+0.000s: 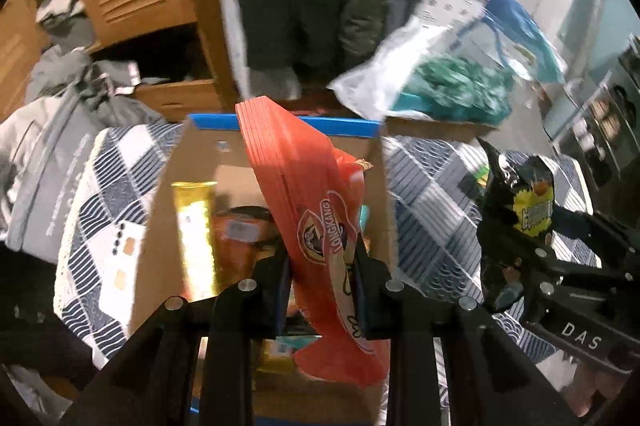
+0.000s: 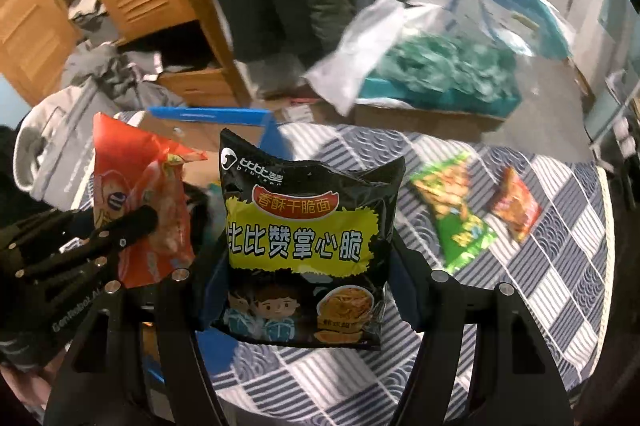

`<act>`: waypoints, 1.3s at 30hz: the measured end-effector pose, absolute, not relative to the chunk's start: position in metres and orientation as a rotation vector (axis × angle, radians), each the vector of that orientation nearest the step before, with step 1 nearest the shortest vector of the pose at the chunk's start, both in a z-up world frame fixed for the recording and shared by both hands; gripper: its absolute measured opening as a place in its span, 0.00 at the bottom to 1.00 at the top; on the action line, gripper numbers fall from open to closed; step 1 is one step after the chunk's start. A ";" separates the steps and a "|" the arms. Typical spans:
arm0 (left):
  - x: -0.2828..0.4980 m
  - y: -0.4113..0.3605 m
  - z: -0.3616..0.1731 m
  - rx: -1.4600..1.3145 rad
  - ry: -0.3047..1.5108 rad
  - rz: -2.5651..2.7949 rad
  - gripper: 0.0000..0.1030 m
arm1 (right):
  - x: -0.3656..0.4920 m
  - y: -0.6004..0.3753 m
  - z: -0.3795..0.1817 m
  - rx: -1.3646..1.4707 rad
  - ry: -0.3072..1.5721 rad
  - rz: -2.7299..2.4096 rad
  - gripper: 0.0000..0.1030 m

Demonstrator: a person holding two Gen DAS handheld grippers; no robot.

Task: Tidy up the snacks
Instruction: 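Carry the orange bag with the left tool while the right tool carries the black bag into the box, then open both tools to release the bags into the box and withdraw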

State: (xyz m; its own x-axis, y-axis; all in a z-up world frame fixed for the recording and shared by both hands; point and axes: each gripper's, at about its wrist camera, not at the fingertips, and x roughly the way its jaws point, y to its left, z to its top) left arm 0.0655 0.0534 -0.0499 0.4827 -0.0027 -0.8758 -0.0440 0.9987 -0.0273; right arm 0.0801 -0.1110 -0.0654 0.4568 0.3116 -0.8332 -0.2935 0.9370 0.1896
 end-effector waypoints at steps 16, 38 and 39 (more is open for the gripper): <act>0.059 0.139 -0.072 -0.168 1.088 0.148 0.25 | 0.099 -0.010 -0.075 -0.047 1.087 0.508 0.67; 0.057 0.160 -0.069 -0.196 1.064 0.206 0.63 | 0.121 0.009 -0.080 -0.023 1.097 0.503 0.78; 0.057 0.159 -0.067 -0.187 1.060 0.207 0.63 | 0.121 0.008 -0.079 -0.028 1.091 0.496 0.78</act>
State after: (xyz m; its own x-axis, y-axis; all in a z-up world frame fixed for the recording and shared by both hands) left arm 0.0568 0.1591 -0.0668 0.4732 0.0782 -0.8775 -0.2572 0.9649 -0.0527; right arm 0.1209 0.0077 -0.0788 0.3644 0.3719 -0.8538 -0.3988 0.8908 0.2178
